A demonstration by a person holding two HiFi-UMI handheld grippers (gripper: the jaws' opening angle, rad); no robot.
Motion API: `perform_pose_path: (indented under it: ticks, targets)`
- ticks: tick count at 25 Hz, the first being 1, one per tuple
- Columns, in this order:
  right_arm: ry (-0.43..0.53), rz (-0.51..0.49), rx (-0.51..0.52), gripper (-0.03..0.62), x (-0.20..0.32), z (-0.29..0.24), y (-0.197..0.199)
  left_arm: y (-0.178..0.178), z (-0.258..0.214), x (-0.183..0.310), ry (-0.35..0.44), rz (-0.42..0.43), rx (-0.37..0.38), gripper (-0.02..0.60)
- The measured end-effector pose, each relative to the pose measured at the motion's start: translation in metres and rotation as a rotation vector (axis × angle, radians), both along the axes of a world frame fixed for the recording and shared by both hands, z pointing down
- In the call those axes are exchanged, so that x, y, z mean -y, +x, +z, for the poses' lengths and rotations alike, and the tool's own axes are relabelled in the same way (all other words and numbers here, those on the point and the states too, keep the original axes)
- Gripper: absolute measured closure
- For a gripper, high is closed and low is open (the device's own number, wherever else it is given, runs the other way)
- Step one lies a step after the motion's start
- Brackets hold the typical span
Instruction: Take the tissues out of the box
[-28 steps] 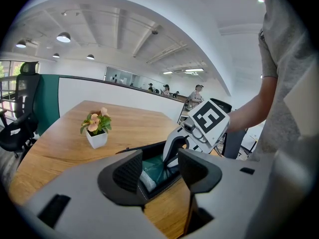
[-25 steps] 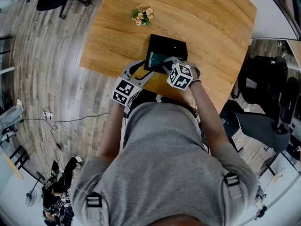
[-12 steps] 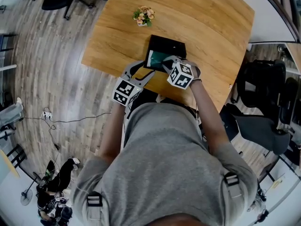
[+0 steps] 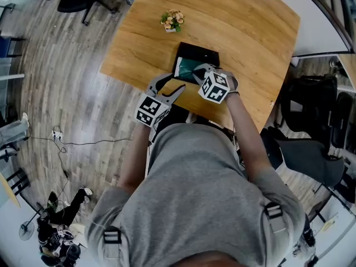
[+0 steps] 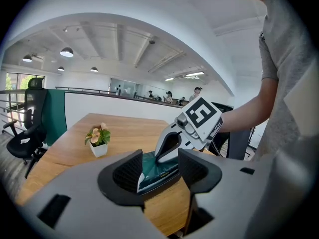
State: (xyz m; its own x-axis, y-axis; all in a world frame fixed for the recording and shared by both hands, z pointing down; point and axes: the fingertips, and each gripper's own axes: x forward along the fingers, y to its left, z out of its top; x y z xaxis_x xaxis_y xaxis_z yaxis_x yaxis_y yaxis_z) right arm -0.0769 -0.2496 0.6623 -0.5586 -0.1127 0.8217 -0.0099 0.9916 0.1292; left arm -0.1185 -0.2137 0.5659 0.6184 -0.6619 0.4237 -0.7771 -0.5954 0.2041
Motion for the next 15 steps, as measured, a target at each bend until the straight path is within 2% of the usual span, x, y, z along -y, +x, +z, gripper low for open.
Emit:
perform_pose_path:
  ticks: [15]
  targets:
    - [0.081, -0.04, 0.041, 0.585, -0.01, -0.035, 0.007, 0.015, -0.021, -0.03, 0.045, -0.05, 0.019, 0.344]
